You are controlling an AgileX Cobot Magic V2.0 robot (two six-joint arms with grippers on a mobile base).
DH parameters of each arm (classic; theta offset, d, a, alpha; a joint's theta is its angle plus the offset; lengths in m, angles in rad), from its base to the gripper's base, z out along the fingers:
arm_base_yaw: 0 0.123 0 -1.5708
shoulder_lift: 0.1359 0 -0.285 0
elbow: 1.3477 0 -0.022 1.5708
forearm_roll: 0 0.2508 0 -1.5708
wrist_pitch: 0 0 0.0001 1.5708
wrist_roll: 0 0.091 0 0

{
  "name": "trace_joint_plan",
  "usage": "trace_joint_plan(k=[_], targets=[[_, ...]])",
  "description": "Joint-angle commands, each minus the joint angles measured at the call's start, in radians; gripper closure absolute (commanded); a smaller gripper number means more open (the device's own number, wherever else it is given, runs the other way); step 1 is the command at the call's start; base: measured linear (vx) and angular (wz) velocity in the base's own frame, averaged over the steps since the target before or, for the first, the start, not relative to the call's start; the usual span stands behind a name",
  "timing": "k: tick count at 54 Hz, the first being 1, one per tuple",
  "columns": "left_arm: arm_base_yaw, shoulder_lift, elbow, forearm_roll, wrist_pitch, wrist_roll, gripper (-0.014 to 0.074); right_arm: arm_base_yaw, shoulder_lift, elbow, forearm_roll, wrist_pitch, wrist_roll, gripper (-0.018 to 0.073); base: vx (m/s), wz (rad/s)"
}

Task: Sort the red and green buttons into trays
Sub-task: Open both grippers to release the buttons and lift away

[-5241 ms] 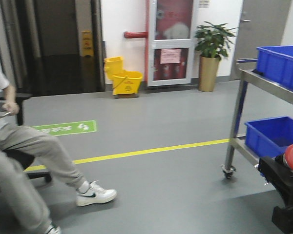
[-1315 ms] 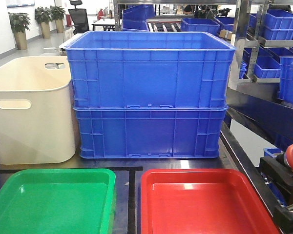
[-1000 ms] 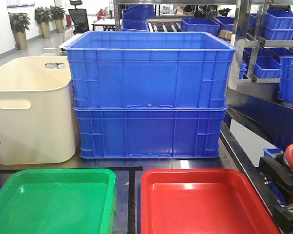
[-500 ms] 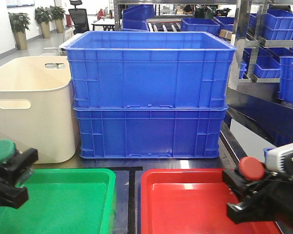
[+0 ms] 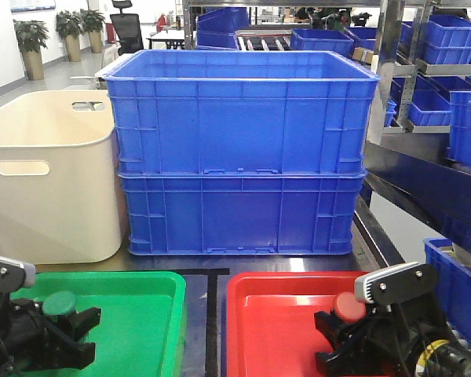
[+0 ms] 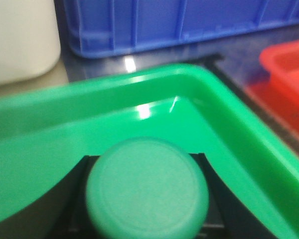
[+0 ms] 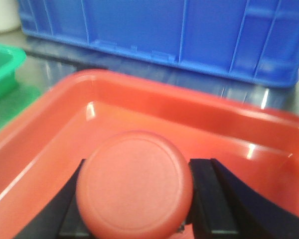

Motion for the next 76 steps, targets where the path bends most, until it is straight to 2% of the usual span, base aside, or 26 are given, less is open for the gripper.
trace_joint_plan(k=[1,9,16,30,40,48,65,70,76], targets=[[-0.002,0.007,-0.035,-0.021,-0.065,-0.007,0.0573,0.0,-0.005,-0.038,-0.002,-0.106,0.006,0.054,0.0,0.0],[-0.002,0.038,-0.035,-0.021,-0.064,-0.007,0.0519,0.0,0.017,-0.038,-0.002,-0.103,0.053,0.0489,0.0,0.0],[-0.002,0.041,-0.035,-0.021,-0.065,-0.007,0.042,0.0,0.032,-0.038,-0.002,-0.103,0.064,0.0399,0.0,0.0],[-0.002,0.038,-0.035,-0.021,-0.071,-0.007,0.0106,0.0,0.05,-0.038,-0.003,-0.102,0.064,0.0099,0.0,0.0],[-0.002,0.021,-0.035,-0.021,-0.083,-0.007,-0.002,0.0,0.041,-0.038,-0.003,-0.103,0.064,-0.0061,0.0,0.0],[-0.002,-0.017,-0.035,-0.021,-0.083,-0.007,-0.002,0.0,0.005,-0.038,-0.003,-0.103,0.064,-0.0076,0.0,0.0],[-0.002,-0.209,-0.035,-0.021,-0.037,-0.007,0.0002,0.0,-0.178,-0.038,-0.003,-0.097,0.064,-0.0017,0.0,0.0],[-0.002,-0.286,-0.035,-0.021,-0.01,-0.007,0.0004,0.0,-0.267,-0.038,-0.003,-0.049,0.069,-0.0014,0.0,0.0],[-0.002,-0.422,-0.035,-0.021,-0.01,-0.007,0.0011,0.0,-0.411,-0.033,-0.003,0.098,0.089,-0.0014,0.0,0.0]])
